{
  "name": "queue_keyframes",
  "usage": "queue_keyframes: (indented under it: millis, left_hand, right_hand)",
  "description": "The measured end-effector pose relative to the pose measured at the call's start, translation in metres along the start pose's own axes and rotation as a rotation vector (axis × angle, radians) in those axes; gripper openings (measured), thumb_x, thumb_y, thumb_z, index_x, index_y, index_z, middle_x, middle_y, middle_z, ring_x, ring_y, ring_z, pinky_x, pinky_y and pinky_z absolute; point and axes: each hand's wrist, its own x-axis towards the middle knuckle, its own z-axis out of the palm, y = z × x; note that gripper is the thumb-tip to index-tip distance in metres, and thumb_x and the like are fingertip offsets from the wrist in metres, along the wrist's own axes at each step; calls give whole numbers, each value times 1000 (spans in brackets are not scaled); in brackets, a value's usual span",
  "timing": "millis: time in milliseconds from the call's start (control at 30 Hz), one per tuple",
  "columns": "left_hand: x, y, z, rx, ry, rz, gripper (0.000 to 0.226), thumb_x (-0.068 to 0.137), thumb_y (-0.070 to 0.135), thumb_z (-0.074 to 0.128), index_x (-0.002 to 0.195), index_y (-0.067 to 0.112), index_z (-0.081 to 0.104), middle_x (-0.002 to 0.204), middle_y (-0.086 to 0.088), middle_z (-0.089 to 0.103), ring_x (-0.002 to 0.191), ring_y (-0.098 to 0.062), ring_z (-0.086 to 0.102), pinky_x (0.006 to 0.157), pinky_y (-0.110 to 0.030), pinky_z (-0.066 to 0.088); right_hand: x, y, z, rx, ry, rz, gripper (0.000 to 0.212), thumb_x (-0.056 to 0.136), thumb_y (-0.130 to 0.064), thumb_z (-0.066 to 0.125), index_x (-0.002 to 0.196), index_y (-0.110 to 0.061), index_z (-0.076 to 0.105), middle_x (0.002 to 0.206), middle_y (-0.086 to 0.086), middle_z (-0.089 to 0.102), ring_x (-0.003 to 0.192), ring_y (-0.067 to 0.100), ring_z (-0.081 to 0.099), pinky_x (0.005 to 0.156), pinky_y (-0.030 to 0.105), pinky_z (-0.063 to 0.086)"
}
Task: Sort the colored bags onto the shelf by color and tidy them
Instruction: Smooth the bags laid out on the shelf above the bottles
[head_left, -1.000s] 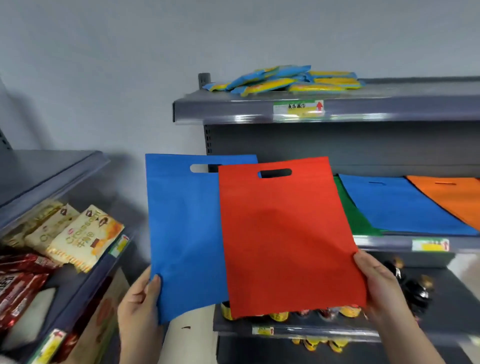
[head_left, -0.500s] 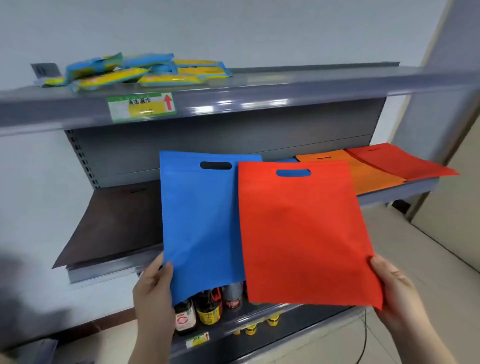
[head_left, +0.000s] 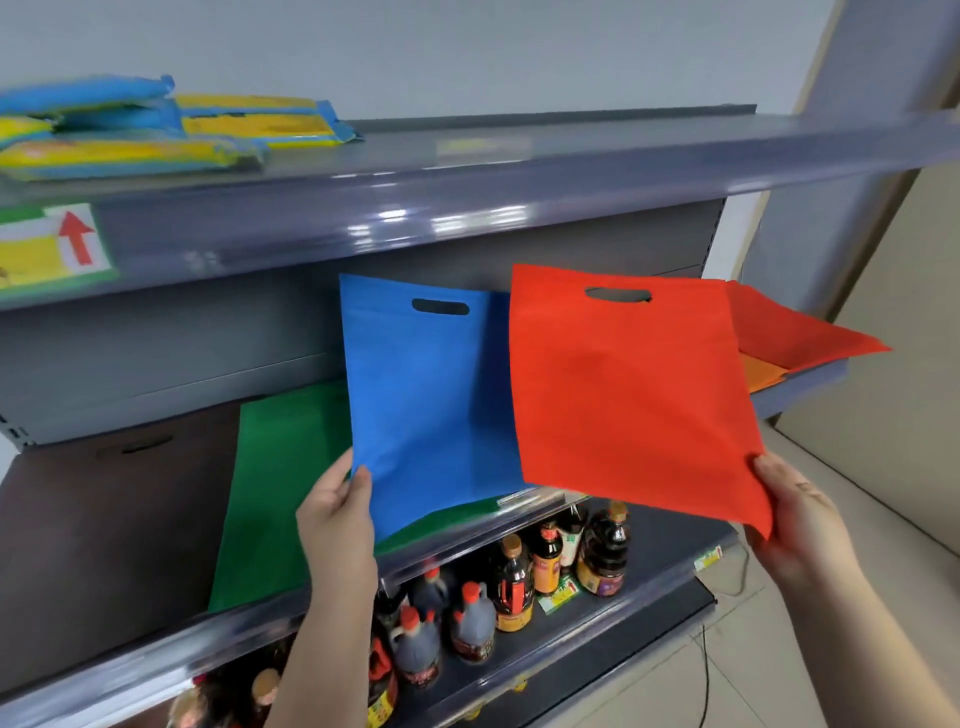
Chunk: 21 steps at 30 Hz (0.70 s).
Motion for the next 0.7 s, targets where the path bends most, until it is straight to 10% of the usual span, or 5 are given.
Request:
queue_keyframes:
  millis: [367,567,700]
  left_hand:
    - [26,-18,71,311,24,79,34,93,5,52,127,7,58,120,-14,64,113,-27,59,92,-28,43]
    - [16,-23,100,550,55,94,38,94,8,54,132,1,52,124,-14,61,82,-15,63,72,-5,42]
    - [2,-24,123,699,107,137,42,92,6,56,132,-5,48,133,-22,52,124,-32,50,103,-32,35]
  right_hand:
    - [97,-15,-5,54,-35,-56,59,97,-2,41,56,-27,75,64,-7,71,58,2,66,52,16,52]
    - [145,-30,-11,80,-157,-34,61,97,-1,38,54,-25,75,62,-8,70,55,1,65,51,14,51]
    - [170,-42,-23,82,-265,5,60,97,-2,36,59,-24,76,66,-7,71,58,2,66,53,15,51]
